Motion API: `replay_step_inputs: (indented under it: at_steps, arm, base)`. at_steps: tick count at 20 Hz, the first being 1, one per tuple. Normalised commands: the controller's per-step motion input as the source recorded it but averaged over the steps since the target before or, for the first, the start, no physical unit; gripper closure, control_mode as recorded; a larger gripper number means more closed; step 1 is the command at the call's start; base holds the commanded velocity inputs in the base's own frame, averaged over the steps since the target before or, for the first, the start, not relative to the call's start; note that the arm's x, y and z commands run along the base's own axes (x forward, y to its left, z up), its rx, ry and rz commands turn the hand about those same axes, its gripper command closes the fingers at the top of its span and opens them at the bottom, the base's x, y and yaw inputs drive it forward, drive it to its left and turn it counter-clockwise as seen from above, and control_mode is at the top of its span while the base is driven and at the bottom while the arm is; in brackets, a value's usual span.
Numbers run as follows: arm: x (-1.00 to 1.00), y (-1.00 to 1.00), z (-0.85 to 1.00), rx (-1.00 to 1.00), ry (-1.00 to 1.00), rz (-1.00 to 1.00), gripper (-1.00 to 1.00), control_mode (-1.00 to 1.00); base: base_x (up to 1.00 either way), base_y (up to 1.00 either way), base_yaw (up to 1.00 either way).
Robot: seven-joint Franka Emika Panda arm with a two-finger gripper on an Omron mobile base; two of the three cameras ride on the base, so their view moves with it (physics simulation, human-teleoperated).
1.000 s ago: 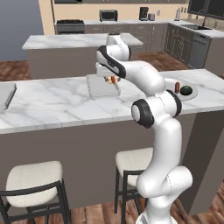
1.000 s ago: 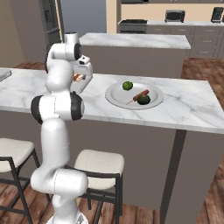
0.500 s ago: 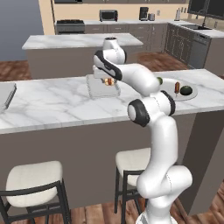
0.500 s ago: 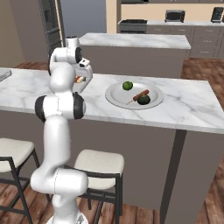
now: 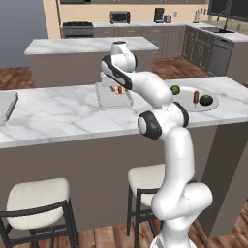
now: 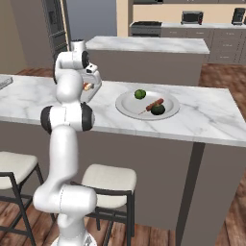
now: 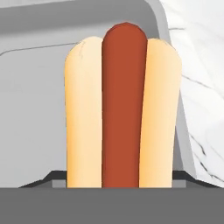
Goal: Place one cooked food and one vegetable from the large plate to each tupperware container.
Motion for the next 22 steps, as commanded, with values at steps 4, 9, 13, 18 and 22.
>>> replay_step_inputs:
  at_steps: [4,9,13,18,22]
  arm:
    - [-0.12,0.00,-0.46,-0.02,0.06,0.00,1.00,-1.00]
    - [-0.07,0.00,-0.09,0.00,0.00,0.00,1.00,-1.00]
    - [-0.08,0.03,-0.01,0.00,0.00,0.00,-1.00,-1.00]
    - [-0.12,0.00,0.00,0.00,0.00,0.00,-1.00,-1.00]
    - [-0.29,0.00,0.00,0.00,-0.01,0.00,-1.00,-1.00]
  base:
    - [0.00,0.00,0.00]
    - [0.00,0.00,0.00]
    - [0.00,0.00,0.00]
    - [0.00,0.00,0.00]
    - [0.00,0.00,0.00]
